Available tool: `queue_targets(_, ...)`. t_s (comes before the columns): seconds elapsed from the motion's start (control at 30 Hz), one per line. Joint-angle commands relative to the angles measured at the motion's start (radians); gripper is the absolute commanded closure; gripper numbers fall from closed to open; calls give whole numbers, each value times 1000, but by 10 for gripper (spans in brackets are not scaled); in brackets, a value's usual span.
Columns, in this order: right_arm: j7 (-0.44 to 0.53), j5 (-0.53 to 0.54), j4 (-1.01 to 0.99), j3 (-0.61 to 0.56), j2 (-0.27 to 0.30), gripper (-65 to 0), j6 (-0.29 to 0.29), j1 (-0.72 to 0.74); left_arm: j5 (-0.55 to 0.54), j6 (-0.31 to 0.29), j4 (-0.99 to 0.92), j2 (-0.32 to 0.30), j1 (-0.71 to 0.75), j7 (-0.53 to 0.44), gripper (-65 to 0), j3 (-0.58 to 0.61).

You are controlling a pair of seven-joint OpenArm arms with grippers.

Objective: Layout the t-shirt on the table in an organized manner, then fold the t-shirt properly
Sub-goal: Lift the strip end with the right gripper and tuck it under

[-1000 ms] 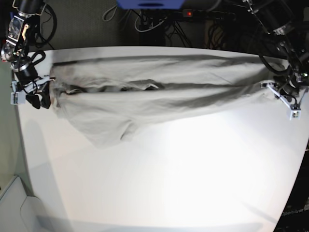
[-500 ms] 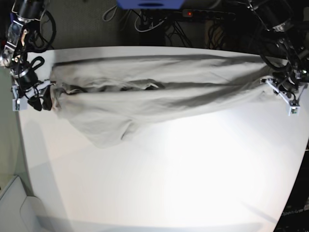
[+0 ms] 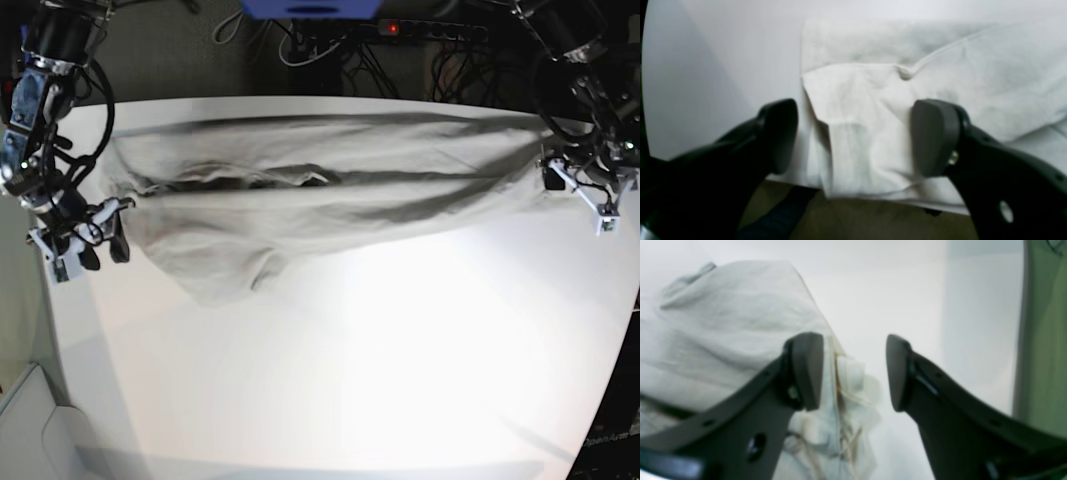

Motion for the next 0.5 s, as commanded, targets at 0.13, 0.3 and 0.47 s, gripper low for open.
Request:
queue_targets(0.13,-65,17,-35,-120,-19,-334,13,151,-6,-3,17,-13,-13,-11,-523,3)
queue_targets(0.3,-134,15,-203,-198,-75,-333,13,296,-6,-3,17,-11,-12,-11,-523,3)
queue_targets(0.47,-128,15,-377,-220,-90,-332,13,393,-6,-3,17,-11,-10,-11,-523,-2)
